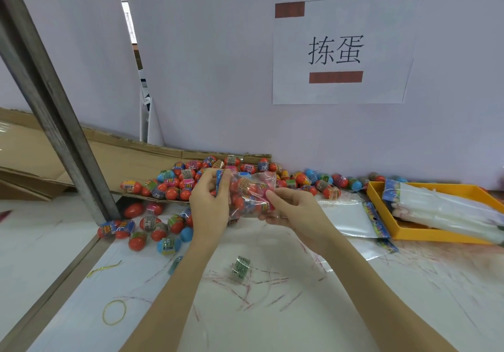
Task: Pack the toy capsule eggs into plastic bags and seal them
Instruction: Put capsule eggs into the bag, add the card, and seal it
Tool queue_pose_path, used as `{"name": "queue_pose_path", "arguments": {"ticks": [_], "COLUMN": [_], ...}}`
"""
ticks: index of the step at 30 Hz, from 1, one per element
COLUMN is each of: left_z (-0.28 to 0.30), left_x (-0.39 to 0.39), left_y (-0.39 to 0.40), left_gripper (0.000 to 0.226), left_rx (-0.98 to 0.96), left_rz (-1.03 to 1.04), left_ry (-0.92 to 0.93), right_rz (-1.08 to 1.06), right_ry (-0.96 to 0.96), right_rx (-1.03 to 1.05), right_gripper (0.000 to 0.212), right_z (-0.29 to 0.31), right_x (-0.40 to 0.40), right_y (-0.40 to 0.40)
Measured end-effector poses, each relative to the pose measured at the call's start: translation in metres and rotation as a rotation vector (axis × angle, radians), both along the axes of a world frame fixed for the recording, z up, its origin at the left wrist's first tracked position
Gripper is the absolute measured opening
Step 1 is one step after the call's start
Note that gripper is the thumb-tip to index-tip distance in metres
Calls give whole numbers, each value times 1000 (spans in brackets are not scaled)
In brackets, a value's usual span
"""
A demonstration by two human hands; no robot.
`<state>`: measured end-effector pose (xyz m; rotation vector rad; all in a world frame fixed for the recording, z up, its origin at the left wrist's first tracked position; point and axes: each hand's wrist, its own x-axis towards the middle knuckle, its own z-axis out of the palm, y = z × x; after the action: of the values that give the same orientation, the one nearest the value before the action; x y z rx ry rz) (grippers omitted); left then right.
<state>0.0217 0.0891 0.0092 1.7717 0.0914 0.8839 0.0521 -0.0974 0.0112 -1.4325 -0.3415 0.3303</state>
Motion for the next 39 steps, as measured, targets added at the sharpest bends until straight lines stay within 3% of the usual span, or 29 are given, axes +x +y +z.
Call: {"name": "queue_pose_path", "arguments": {"ticks": [7, 10, 12, 14, 18, 23, 27, 31, 35, 39], "left_z": [1, 7, 8, 6, 4, 1, 4, 6, 5, 2], "left_x": [-1, -3, -6, -7, -3, -4, -3, -4, -4, -1], "left_y": [3, 4, 0, -2, -4, -4, 1, 3, 0, -4], "left_gripper": [30, 44, 35, 23, 21, 25, 28, 28, 19, 14], "left_rx": [53, -125, -112, -69, 39, 18, -206, -371, -439, -295], "left_rz": [22, -286, -414, -389, -247, -12, -167, -342, -281, -114], "left_ry": [54, 238, 303, 250, 145, 77, 195, 354, 246, 104], "right_rz": [-29, 1, -19, -76, -138, 112, 117, 120, 75, -30], "right_ry": [-70, -80, -84, -92, -134, -130, -169, -141, -68, -128], "right_rx": [-23, -4, -24, -71, -143, -215, -203, -203, -166, -163], "right_gripper": [21, 52, 69, 72, 78, 40, 25, 48, 59, 63], "right_z": [2, 0, -2, -4, -6, -6, -3, 1, 0, -3], "right_x": [3, 5, 5, 5, 7, 5, 3, 1, 3, 2], "right_y": [-2, -4, -1, 0, 3, 1, -3, -6, -4, 6]}}
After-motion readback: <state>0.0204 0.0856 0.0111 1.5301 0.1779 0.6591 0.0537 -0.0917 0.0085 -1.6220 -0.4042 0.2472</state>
